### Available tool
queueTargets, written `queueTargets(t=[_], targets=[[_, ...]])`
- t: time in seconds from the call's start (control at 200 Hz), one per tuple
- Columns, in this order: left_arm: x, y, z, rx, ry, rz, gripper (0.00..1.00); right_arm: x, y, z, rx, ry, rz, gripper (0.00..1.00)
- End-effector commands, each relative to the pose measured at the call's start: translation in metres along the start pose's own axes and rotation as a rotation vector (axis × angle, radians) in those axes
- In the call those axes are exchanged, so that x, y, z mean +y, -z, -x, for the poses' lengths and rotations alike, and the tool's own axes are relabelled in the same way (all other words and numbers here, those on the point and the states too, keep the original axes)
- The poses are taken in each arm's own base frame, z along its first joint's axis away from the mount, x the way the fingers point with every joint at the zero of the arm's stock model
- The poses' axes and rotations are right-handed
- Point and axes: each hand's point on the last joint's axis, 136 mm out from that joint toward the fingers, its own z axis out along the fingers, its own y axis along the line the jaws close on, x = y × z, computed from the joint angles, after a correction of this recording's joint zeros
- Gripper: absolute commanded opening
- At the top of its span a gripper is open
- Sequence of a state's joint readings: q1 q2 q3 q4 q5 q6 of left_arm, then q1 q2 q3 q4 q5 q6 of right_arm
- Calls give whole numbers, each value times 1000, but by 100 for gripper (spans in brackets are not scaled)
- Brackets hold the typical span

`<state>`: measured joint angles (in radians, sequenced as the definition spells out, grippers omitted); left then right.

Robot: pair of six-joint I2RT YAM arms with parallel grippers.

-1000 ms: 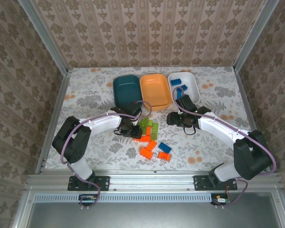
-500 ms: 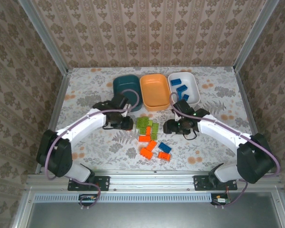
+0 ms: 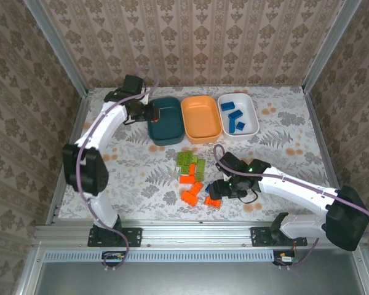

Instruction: Sort the legos into containers by color

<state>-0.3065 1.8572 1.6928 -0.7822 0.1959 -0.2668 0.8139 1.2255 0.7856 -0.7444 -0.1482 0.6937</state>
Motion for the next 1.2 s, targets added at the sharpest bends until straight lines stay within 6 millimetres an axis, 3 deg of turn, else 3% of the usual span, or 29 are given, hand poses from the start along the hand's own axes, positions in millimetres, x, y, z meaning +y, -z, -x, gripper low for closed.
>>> queueTargets(t=[0.0,0.315,0.65,0.99,1.11,1.195], targets=[[7,-23,4,63,-36,24,32,-6,-6,-13,6,-72,-43,74],[20,-84,4,157,-56,54,33,5,-28,-21,13,-75,-110,80],[22,-106,0,195,-53,42,41,12,-49,-17,-2,-75,-205,82],[14,-92,3,184,-55,23,60,7,-41,2,-97,-140,-244,85],[5,-71,11,149,-49,-1,62,4,-44,6,-101,-161,-258,85],[-6,-44,14,109,-54,-12,64,5,-47,11,-109,-168,-253,85]])
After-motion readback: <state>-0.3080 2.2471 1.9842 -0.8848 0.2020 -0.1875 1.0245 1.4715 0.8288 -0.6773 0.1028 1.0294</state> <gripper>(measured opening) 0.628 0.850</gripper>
